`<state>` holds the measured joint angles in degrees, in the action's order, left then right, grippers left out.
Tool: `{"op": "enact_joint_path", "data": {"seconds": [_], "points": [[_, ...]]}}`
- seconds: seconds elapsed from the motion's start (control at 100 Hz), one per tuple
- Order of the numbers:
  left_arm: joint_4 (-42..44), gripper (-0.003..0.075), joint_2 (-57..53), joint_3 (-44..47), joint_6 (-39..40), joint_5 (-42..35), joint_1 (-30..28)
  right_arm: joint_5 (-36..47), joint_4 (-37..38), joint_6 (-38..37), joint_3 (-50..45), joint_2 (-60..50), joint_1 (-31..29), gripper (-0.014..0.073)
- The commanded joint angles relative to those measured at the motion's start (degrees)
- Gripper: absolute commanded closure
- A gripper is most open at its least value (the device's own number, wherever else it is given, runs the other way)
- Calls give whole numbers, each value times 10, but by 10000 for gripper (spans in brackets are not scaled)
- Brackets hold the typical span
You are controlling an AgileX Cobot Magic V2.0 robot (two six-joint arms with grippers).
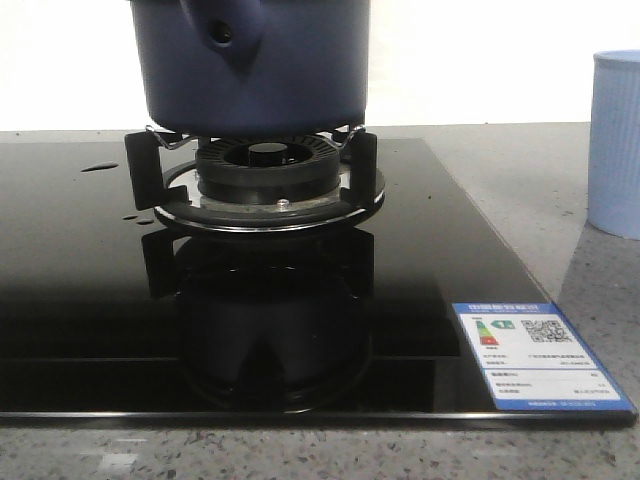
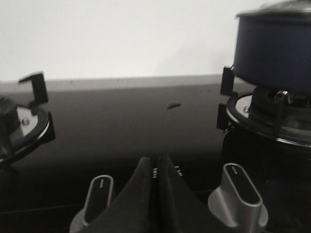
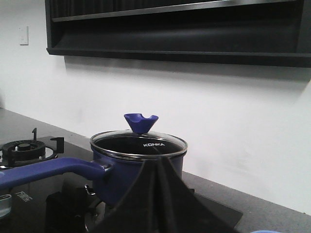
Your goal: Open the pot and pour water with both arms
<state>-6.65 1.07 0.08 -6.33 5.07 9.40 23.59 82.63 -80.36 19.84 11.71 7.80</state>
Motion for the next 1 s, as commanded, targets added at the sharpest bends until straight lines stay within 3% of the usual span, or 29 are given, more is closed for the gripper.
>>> {"op": "enact_joint_path", "data": {"seconds": [0.0, 0.17, 0.38, 0.99], "points": [[-12, 739, -9, 18, 15, -14, -18, 0, -12, -1, 14, 4, -2, 661], [-7, 739, -29, 18, 15, 118, -60, 0, -12, -1, 14, 4, -2, 661], [-13, 739, -29, 19, 15, 116, -94, 0, -12, -1, 14, 4, -2, 661], [-21, 739, -29, 19, 15, 115, -94, 0, -12, -1, 14, 4, -2, 661]]}}
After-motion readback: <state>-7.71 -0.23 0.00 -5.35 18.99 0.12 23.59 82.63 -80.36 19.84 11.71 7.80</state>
